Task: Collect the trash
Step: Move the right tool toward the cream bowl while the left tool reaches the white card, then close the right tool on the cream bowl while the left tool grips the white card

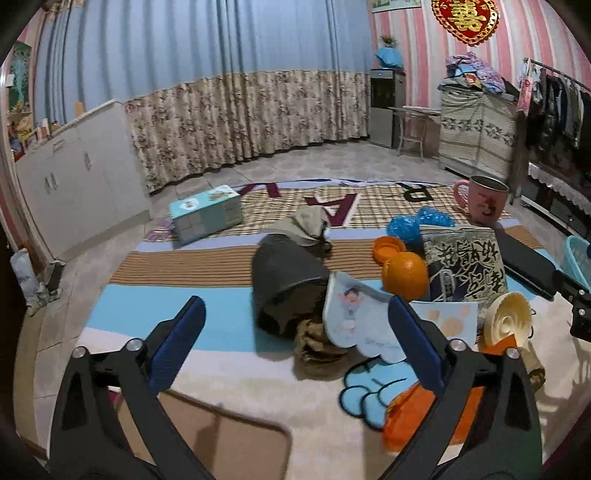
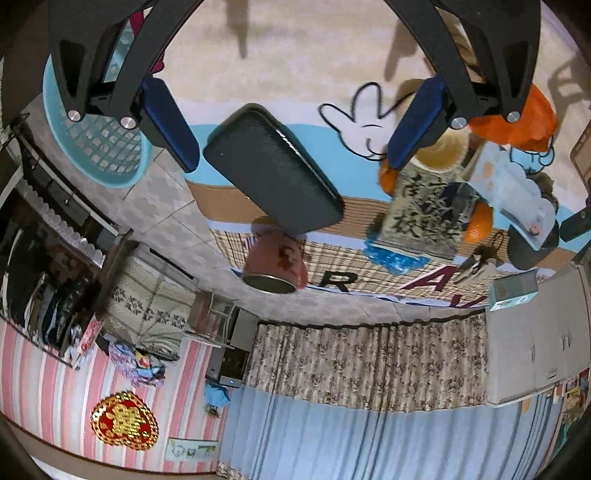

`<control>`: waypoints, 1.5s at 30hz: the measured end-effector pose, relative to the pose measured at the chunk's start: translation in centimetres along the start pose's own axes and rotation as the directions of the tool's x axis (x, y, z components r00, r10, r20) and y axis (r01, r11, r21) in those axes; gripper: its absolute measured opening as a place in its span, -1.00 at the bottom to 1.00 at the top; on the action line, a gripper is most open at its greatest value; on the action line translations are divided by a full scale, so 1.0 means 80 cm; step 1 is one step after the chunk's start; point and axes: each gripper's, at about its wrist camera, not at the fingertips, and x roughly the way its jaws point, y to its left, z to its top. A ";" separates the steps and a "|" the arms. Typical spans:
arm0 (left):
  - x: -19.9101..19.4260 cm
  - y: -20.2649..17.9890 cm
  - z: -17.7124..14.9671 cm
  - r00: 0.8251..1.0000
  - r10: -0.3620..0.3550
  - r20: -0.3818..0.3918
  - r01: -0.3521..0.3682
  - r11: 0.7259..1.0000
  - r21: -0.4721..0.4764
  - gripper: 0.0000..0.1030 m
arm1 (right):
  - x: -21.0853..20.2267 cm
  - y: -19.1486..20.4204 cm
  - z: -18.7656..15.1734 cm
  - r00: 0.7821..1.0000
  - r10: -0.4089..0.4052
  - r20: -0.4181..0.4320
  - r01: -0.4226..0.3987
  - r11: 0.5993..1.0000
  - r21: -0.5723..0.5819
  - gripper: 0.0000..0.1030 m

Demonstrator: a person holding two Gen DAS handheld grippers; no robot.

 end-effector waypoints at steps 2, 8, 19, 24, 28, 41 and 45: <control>0.007 -0.003 0.005 1.000 -0.023 -0.009 0.023 1.000 -0.003 0.69 | 0.006 -0.009 0.000 0.999 0.037 -0.019 -0.036 0.999 0.040 0.93; 0.038 -0.006 0.006 0.990 -0.103 -0.097 0.100 0.994 -0.034 0.17 | 0.017 -0.017 0.003 0.995 0.085 -0.049 -0.079 0.991 0.106 0.93; 0.037 -0.040 0.001 0.982 -0.134 -0.135 0.143 0.988 0.058 -0.68 | 0.024 -0.002 0.000 0.990 0.076 -0.116 -0.068 0.995 0.070 0.93; 0.015 -0.039 0.005 0.986 -0.142 -0.090 0.148 0.987 0.064 -0.79 | 0.030 -0.003 -0.005 0.980 0.129 -0.152 -0.116 0.989 0.093 0.91; -0.004 -0.031 0.010 0.992 -0.119 -0.053 0.122 0.990 0.065 -0.85 | 0.029 0.003 -0.007 0.975 0.160 -0.156 -0.147 0.985 0.089 0.55; -0.018 -0.018 0.013 0.995 -0.092 -0.033 0.093 0.994 0.052 -0.88 | 0.006 0.044 -0.002 0.963 0.239 -0.120 -0.238 0.971 0.023 0.05; -0.016 -0.015 0.013 0.996 -0.080 -0.026 0.081 0.996 0.042 -0.88 | 0.011 0.055 -0.006 0.960 0.240 -0.146 -0.244 0.970 -0.007 0.05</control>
